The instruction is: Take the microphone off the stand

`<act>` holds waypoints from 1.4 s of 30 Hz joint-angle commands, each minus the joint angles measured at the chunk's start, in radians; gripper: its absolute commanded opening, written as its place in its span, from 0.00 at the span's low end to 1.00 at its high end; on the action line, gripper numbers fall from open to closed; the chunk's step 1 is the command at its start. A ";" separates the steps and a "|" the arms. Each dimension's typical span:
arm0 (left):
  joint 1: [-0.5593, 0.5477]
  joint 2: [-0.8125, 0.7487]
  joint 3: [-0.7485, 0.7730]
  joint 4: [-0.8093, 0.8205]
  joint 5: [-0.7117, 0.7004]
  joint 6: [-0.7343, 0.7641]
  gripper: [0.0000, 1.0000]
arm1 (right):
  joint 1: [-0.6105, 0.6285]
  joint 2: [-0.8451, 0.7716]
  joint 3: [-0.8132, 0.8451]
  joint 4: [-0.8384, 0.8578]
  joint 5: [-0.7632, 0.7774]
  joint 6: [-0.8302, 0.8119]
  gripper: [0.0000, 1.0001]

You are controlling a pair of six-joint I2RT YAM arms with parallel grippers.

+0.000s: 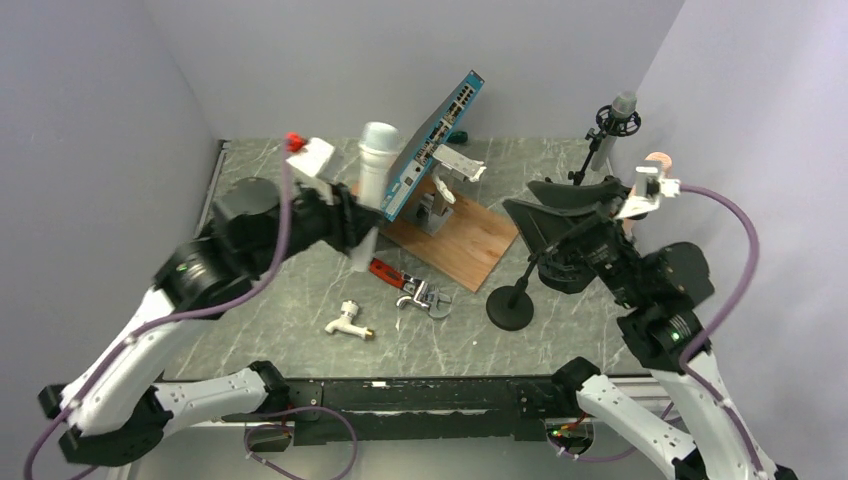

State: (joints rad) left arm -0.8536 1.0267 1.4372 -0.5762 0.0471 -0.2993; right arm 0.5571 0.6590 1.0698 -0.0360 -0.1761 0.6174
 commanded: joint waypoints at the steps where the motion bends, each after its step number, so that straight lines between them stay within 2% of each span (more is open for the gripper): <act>1: 0.091 -0.085 0.084 -0.274 -0.366 0.079 0.00 | 0.001 -0.082 0.059 -0.156 0.151 -0.162 1.00; 6: 0.383 -0.141 -0.022 -0.282 -0.392 0.113 0.00 | 0.001 -0.135 0.105 -0.274 0.253 -0.265 1.00; 10: 0.573 -0.116 -0.162 -0.163 -0.364 0.136 0.00 | 0.001 -0.140 0.132 -0.353 0.291 -0.307 1.00; 13: 0.738 -0.019 -0.219 -0.080 -0.201 0.117 0.00 | 0.001 -0.142 0.137 -0.394 0.278 -0.312 1.00; 17: 0.884 0.215 -0.231 0.013 -0.023 0.129 0.00 | 0.001 -0.159 0.142 -0.449 0.281 -0.320 1.00; 25: 0.917 0.736 0.032 -0.119 0.255 0.265 0.00 | 0.001 -0.216 0.163 -0.519 0.379 -0.369 1.00; 30: 0.916 0.807 -0.028 -0.046 0.318 0.280 0.00 | 0.001 -0.208 0.185 -0.543 0.396 -0.375 1.00; 38: 0.915 0.973 0.068 -0.142 0.340 0.276 0.00 | 0.001 -0.157 0.183 -0.514 0.338 -0.349 1.00; 42: 0.913 0.972 0.062 -0.131 0.317 0.254 0.10 | 0.001 -0.141 0.190 -0.509 0.319 -0.338 1.00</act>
State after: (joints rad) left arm 0.0620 2.0186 1.4662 -0.7006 0.3450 -0.0414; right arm 0.5571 0.4946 1.2308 -0.5575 0.1719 0.2699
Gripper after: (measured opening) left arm 0.381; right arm 0.997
